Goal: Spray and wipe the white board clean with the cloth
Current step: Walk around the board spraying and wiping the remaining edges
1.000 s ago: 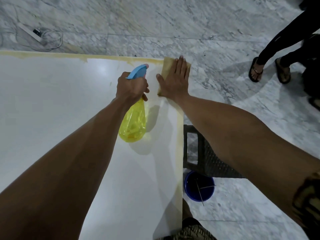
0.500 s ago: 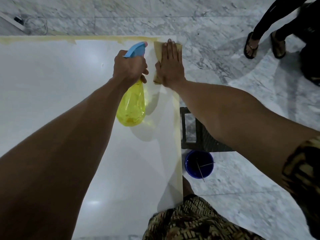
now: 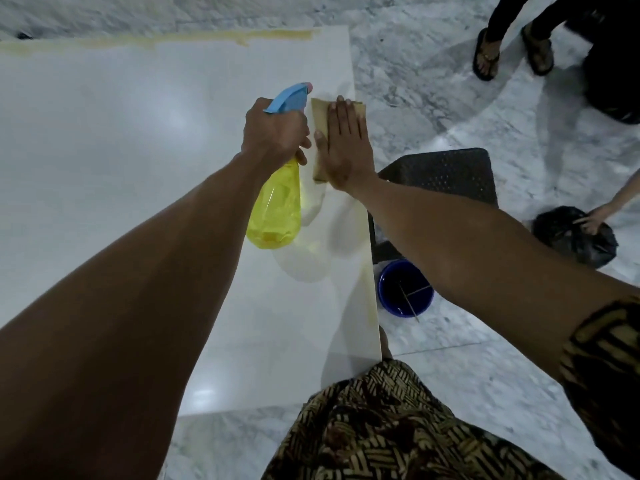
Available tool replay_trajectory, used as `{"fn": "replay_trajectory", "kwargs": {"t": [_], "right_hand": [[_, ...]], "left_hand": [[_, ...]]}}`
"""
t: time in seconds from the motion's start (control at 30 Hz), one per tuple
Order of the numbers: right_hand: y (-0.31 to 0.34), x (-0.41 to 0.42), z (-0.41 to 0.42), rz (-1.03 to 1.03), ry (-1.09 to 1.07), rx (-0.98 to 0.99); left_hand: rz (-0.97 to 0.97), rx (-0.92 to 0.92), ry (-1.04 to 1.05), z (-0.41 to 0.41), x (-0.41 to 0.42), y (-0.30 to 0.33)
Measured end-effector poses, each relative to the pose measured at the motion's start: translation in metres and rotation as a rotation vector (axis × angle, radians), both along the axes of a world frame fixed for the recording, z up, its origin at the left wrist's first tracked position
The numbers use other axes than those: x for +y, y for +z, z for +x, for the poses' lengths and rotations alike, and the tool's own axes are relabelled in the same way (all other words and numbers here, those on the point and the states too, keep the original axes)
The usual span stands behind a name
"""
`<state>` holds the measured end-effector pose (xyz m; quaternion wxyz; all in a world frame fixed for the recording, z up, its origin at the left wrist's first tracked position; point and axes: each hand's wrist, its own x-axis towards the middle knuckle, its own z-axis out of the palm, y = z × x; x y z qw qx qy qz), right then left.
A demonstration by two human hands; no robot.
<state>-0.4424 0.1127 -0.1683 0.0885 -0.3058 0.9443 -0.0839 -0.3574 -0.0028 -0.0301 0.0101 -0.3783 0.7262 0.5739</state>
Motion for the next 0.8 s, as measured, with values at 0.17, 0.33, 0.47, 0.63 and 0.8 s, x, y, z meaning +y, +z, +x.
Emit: {"fn": "replay_trajectory", "kwargs": {"t": [0.17, 0.33, 0.47, 0.63, 0.8], "right_hand": [[-0.002, 0.025, 0.049, -0.005, 0.013, 0.016], [-0.010, 0.038, 0.090, 0.018, 0.005, 0.021], [-0.008, 0.041, 0.114, 0.017, 0.004, 0.037], [-0.001, 0.039, 0.117, 0.056, -0.052, 0.020], [0.003, 0.028, 0.126, 0.080, -0.180, 0.006]], "left_hand": [[-0.022, -0.014, -0.037, 0.051, 0.021, -0.003], [-0.016, -0.083, -0.052, 0.100, 0.042, -0.013], [-0.035, -0.096, -0.058, 0.131, 0.056, -0.023], [-0.021, -0.100, -0.039, 0.150, 0.068, -0.025], [-0.053, -0.100, -0.045, 0.165, 0.071, -0.030]]}}
